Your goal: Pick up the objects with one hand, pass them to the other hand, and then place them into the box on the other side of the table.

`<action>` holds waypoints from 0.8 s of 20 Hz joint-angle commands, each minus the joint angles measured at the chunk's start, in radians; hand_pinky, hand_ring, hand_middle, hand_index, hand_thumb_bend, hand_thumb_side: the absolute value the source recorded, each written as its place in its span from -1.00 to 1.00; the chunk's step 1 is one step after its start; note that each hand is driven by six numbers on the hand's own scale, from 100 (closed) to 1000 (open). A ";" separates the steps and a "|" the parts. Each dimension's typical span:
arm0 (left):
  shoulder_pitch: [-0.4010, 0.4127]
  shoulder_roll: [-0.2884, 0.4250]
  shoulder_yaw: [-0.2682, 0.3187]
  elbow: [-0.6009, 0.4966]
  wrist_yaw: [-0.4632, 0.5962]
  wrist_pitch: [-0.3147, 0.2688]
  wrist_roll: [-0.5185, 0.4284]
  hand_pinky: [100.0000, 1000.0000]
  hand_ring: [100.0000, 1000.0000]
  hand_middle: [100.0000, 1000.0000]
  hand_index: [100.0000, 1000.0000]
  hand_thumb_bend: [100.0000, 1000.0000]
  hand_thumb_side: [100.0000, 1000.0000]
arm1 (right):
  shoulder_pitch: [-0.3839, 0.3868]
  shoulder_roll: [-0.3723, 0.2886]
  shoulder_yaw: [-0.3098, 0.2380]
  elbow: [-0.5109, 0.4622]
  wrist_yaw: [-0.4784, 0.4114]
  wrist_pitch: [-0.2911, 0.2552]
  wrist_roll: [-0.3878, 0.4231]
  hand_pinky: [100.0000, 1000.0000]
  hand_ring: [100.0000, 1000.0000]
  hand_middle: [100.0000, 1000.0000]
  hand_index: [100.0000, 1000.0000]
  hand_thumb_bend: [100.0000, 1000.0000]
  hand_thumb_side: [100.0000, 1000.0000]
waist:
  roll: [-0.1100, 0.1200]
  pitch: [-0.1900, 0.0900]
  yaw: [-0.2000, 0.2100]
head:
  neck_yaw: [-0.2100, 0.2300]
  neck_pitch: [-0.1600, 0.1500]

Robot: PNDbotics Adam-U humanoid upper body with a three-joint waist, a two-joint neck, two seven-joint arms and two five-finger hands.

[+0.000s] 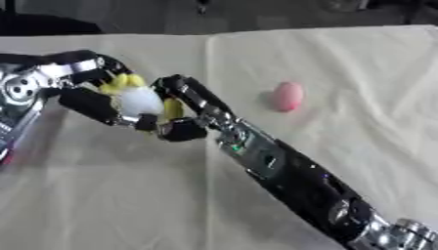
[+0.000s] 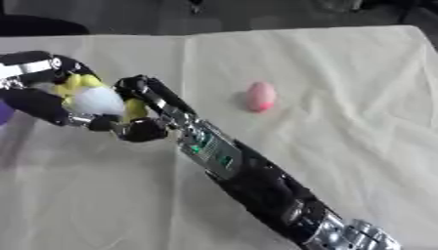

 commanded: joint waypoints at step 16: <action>-0.016 -0.025 0.027 0.008 0.064 0.125 0.151 0.53 0.06 -0.19 -0.09 -0.43 -0.55 | -0.021 0.001 0.002 0.010 -0.003 -0.041 0.006 0.26 -0.22 -0.32 -0.07 -1.00 -1.00 | 0.010 -0.020 -0.005 | 0.014 0.006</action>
